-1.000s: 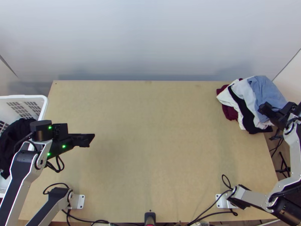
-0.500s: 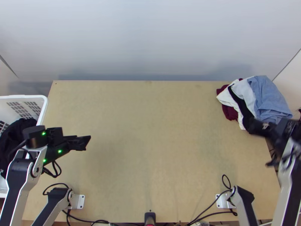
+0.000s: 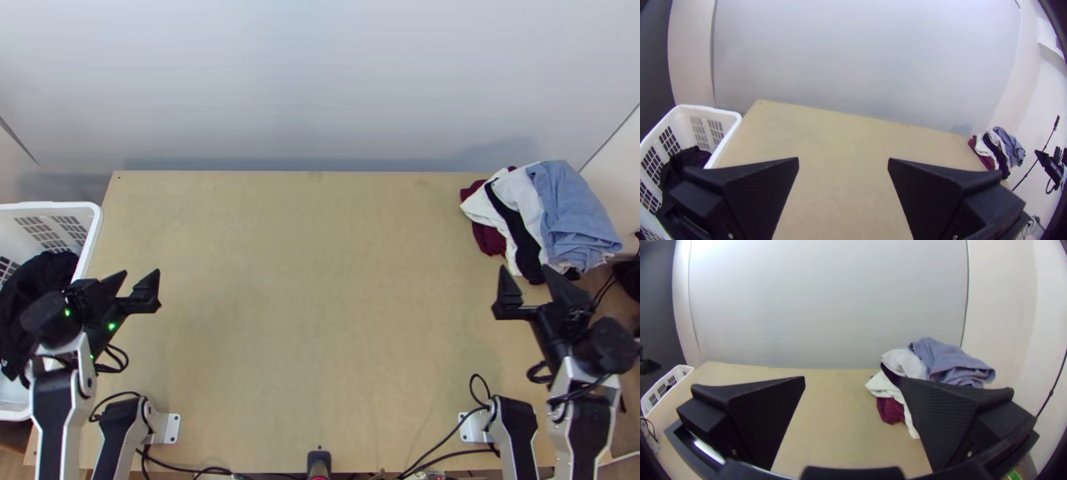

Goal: Fold the t-shirt

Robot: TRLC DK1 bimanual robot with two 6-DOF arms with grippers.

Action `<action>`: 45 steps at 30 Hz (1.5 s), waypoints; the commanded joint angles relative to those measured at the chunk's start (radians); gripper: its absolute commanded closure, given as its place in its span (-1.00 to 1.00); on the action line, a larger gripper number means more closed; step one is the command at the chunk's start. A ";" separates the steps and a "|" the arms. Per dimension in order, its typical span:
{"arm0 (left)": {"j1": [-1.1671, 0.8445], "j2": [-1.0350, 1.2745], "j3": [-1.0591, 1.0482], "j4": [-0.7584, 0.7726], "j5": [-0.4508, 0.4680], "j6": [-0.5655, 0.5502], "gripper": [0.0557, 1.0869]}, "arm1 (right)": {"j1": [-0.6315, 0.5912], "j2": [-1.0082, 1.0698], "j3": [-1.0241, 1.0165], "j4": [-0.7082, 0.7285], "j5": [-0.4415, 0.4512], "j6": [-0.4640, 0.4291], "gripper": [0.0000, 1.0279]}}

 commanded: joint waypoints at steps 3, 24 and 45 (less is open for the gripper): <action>0.033 -0.088 -0.312 0.537 -0.067 0.022 -0.89 | 0.128 -0.061 -0.338 0.459 0.058 0.011 -0.93; -0.097 -0.480 -0.558 0.402 -0.090 0.020 -0.90 | 0.269 -0.386 -0.551 0.358 0.081 0.044 -0.93; -0.087 -0.522 -0.559 0.402 -0.119 0.020 -0.90 | -0.074 -0.383 -0.551 0.356 0.092 0.041 -0.93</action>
